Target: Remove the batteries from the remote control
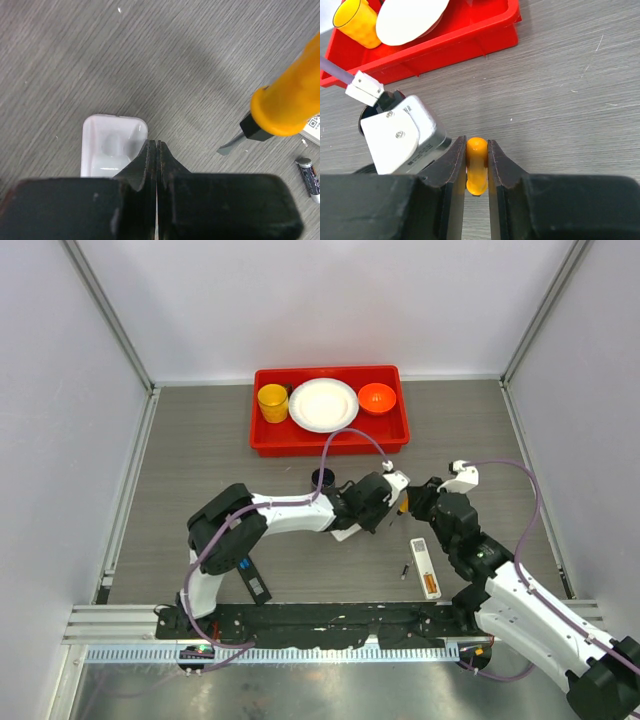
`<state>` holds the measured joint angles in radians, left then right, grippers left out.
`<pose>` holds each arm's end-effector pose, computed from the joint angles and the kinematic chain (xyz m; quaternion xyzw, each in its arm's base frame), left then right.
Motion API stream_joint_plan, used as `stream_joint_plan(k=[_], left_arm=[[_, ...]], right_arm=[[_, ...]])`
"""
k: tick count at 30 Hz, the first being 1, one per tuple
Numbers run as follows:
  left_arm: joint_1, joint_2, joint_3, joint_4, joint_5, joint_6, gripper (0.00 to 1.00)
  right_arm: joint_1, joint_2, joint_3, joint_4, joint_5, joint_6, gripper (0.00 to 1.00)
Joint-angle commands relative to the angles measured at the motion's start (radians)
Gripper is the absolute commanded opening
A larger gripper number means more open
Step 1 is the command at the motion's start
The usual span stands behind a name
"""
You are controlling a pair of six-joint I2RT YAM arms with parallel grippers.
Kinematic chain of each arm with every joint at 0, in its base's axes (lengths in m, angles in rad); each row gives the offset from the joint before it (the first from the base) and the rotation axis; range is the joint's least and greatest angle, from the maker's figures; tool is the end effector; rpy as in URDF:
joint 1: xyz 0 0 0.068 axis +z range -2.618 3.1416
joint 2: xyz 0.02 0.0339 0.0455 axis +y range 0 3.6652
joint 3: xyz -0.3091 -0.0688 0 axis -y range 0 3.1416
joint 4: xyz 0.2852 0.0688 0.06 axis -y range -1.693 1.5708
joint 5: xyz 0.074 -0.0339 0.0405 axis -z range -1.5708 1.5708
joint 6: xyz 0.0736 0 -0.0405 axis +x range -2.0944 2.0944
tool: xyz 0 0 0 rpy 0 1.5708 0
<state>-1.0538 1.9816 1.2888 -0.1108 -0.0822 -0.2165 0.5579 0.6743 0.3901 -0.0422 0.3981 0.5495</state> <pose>0.2541 -0.4347 0.1548 0.3626 0.8528 -0.1912 0.3236 0.1877 0.0835 0.2386 0.1119 0.7970 0.1637 0.5704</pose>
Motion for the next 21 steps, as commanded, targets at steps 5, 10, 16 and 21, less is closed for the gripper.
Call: stream_joint_plan(k=[5,10,16,21], left_arm=[[0.000,-0.167,-0.031,0.014,0.070,0.057,0.02],[0.029,-0.306,-0.097,-0.056,0.006,0.100,0.11],[0.132,-0.337,-0.226,0.008,0.042,0.066,0.43],[0.163,-0.304,-0.270,0.042,0.139,0.049,0.48]], right_arm=[[-0.007,-0.007,0.018,-0.010,0.007,-0.005,0.01],[-0.006,0.005,0.015,0.018,-0.011,-0.008,0.01],[-0.006,0.056,0.030,0.031,-0.036,-0.008,0.01],[-0.006,0.077,0.041,0.033,-0.036,-0.023,0.01]])
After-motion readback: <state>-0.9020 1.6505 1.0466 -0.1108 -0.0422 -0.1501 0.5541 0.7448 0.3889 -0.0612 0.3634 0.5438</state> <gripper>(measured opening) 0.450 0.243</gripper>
